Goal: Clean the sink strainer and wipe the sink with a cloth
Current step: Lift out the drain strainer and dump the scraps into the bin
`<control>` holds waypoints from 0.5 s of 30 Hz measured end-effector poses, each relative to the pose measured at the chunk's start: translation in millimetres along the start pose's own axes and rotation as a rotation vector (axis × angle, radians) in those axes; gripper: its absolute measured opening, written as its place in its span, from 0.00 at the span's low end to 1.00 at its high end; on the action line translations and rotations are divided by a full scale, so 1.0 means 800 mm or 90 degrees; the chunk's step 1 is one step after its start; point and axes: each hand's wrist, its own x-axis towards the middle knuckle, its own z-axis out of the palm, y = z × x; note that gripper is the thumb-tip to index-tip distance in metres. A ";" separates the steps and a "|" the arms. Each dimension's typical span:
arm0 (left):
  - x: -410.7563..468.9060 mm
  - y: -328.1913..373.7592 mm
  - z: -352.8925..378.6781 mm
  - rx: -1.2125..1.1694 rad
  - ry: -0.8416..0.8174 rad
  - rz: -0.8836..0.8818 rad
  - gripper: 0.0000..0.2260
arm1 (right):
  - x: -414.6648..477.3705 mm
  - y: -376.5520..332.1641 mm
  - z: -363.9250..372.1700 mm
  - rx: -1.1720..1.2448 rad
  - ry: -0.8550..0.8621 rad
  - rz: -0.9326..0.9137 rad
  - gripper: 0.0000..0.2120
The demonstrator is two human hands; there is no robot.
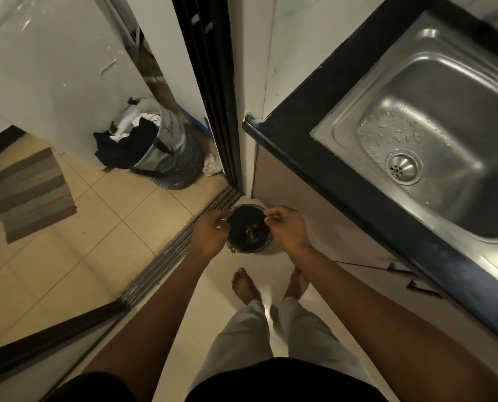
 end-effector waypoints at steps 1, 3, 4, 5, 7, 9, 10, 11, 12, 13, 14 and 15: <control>-0.001 0.003 0.000 -0.004 0.002 0.005 0.17 | -0.003 -0.001 -0.001 0.008 0.002 0.001 0.08; -0.005 0.012 -0.001 -0.020 0.006 0.017 0.15 | -0.010 -0.003 -0.005 0.016 0.005 -0.008 0.07; -0.007 0.019 -0.002 -0.028 0.007 0.024 0.15 | -0.014 -0.005 -0.009 0.018 0.008 -0.016 0.07; -0.011 0.027 -0.003 -0.033 0.007 0.036 0.14 | -0.018 -0.007 -0.014 0.023 0.009 -0.026 0.07; -0.017 0.046 -0.005 -0.040 0.006 0.069 0.13 | -0.028 -0.013 -0.026 0.030 0.014 -0.045 0.08; -0.020 0.066 -0.007 -0.052 0.007 0.094 0.12 | -0.036 -0.018 -0.038 0.028 0.015 -0.062 0.08; -0.022 0.075 -0.008 -0.056 0.005 0.101 0.12 | -0.041 -0.018 -0.045 0.030 0.014 -0.067 0.09; -0.023 0.083 -0.008 -0.061 0.003 0.105 0.12 | -0.045 -0.018 -0.050 0.034 0.012 -0.071 0.09; -0.024 0.089 -0.007 -0.063 0.001 0.109 0.11 | -0.048 -0.017 -0.055 0.037 0.010 -0.074 0.09; -0.025 0.092 -0.006 -0.061 -0.001 0.114 0.11 | -0.050 -0.014 -0.058 0.037 0.007 -0.076 0.10; -0.026 0.094 -0.004 -0.056 -0.003 0.118 0.11 | -0.051 -0.010 -0.061 0.032 0.006 -0.076 0.10; -0.026 0.094 -0.002 -0.052 -0.007 0.117 0.10 | -0.051 -0.006 -0.062 0.023 0.006 -0.075 0.09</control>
